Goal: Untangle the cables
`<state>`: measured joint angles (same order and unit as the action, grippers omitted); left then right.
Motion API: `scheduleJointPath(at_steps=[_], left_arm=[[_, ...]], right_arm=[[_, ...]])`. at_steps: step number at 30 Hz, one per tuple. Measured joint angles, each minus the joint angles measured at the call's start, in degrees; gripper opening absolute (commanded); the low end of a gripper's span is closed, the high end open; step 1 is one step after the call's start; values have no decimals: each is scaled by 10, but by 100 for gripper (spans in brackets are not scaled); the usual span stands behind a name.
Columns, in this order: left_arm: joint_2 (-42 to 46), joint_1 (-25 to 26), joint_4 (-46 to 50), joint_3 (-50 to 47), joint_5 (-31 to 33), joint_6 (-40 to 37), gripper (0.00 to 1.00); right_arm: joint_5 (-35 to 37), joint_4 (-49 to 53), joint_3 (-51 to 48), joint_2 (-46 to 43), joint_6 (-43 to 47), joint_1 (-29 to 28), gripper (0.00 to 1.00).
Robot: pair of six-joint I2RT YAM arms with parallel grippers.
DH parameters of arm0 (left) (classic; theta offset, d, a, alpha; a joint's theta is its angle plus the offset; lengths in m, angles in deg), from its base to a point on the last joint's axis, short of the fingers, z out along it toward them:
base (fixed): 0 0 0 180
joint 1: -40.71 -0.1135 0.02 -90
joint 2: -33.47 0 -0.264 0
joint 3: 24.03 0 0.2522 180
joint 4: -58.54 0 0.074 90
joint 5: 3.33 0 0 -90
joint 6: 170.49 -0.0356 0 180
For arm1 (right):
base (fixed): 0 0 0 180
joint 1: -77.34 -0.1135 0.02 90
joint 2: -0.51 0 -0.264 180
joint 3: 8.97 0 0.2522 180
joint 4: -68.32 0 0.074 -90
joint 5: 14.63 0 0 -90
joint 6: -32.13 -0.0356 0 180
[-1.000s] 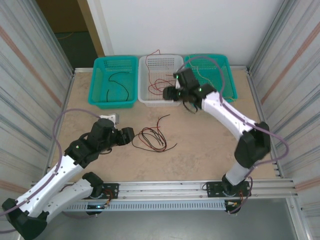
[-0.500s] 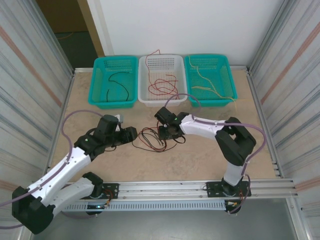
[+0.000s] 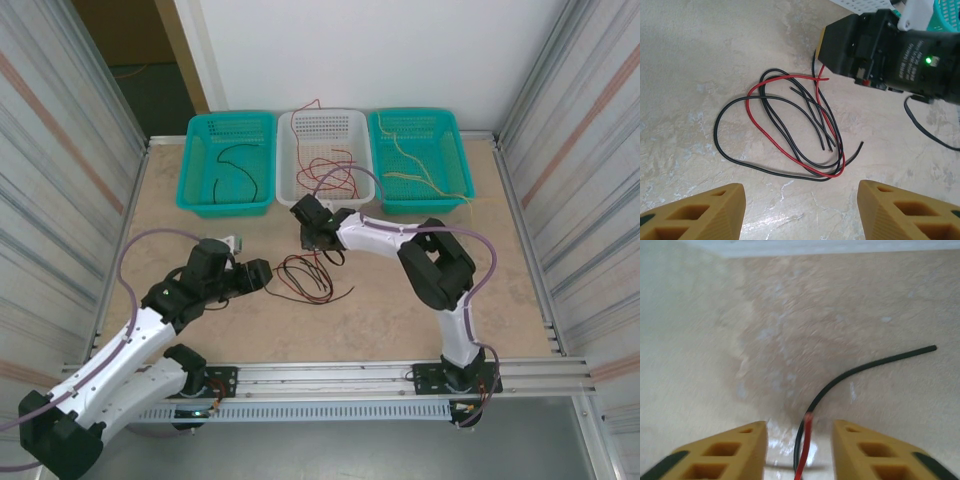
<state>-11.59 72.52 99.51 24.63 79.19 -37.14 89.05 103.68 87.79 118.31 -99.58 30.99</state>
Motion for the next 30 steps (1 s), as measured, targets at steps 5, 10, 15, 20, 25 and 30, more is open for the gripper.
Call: scheduleJointPath(at_steps=[5,10,15,20,25,30], left_arm=[[0,0,5,4,-1,-3,62],[0,0,16,22,-3,-9,61],[6,0,17,38,-6,-16,65],[8,-3,-1,47,-30,-39,70],[7,-3,-37,55,-50,-71,72],[-2,-3,-64,81,-66,-101,73]], right_arm=[[1,-21,2,10,0,10,16],[-22,-45,-4,9,7,9,0],[-34,-57,-53,-33,27,4,0],[-37,-49,-100,-140,49,-14,0],[-43,-40,-89,-286,85,-38,0],[-33,-29,-19,-364,134,-73,0]])
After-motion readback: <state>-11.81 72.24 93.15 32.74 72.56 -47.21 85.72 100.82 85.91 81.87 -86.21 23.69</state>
